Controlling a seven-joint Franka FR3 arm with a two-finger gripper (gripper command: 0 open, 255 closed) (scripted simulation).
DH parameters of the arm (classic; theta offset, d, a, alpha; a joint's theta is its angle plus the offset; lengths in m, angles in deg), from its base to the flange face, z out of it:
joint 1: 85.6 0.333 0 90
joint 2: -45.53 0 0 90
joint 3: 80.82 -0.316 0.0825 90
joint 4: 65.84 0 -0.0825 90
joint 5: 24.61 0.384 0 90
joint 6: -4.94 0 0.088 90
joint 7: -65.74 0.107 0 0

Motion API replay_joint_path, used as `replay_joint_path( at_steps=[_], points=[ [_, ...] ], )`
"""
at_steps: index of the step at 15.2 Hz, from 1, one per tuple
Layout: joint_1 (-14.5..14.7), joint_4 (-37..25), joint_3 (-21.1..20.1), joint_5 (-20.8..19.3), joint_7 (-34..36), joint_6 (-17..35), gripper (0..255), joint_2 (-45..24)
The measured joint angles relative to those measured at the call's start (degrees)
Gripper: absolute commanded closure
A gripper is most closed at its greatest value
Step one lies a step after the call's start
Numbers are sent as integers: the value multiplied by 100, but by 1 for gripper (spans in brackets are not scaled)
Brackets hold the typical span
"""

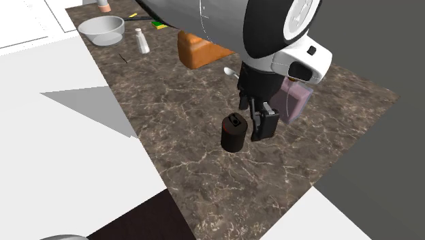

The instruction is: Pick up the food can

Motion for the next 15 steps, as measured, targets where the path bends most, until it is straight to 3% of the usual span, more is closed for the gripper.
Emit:
replay_joint_path(
  at_steps=[4,12,13,15],
  points=[
    [-97,-281,-444,-138,758,628,0,-802],
    [-156,-99,-608,-290,989,1319,0,-1314],
    [-154,-82,-613,-291,994,1345,255,-1322],
    [-153,-73,-616,-292,999,1363,255,-1324]
  ],
)
